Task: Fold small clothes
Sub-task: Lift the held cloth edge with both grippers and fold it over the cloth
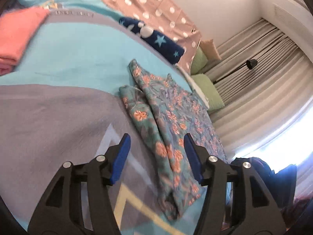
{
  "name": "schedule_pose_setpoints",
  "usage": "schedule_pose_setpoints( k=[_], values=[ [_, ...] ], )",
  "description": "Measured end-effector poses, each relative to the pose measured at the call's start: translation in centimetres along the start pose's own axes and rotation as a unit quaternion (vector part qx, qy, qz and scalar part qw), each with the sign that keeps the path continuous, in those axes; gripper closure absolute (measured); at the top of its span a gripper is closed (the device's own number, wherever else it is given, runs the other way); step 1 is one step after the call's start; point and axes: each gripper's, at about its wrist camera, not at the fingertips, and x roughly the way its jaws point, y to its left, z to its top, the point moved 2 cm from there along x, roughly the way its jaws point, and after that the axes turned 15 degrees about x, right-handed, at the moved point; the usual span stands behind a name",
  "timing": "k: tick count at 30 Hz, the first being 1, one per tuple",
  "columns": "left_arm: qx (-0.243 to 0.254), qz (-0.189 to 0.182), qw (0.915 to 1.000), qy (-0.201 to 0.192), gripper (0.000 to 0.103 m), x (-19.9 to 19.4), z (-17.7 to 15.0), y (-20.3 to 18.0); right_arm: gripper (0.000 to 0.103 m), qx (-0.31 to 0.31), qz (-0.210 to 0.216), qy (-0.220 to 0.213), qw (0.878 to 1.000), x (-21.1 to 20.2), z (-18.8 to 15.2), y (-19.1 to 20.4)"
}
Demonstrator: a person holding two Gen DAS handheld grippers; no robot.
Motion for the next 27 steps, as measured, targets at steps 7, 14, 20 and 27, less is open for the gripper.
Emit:
schedule_pose_setpoints(
  k=[7, 14, 20, 27],
  values=[
    [-0.028, -0.036, 0.9989, 0.015, 0.045, 3.6, 2.2, 1.1, 0.049, -0.028, -0.009, 0.04, 0.999, 2.4, -1.4, 4.6],
    [-0.052, -0.056, 0.9966, 0.029, 0.07, 6.7, 4.1, 2.0, 0.047, 0.001, -0.081, 0.027, 0.996, 4.8, -0.7, 4.8],
    [-0.084, -0.071, 0.9934, 0.034, 0.089, 8.8, 5.2, 3.4, 0.048, 0.006, -0.126, -0.003, 0.992, 6.6, 0.1, 5.0],
    [-0.079, -0.065, 0.9945, 0.024, 0.09, 8.1, 6.0, 2.2, 0.094, 0.114, -0.066, -0.005, 0.991, 5.2, 1.1, 1.9]
  ],
)
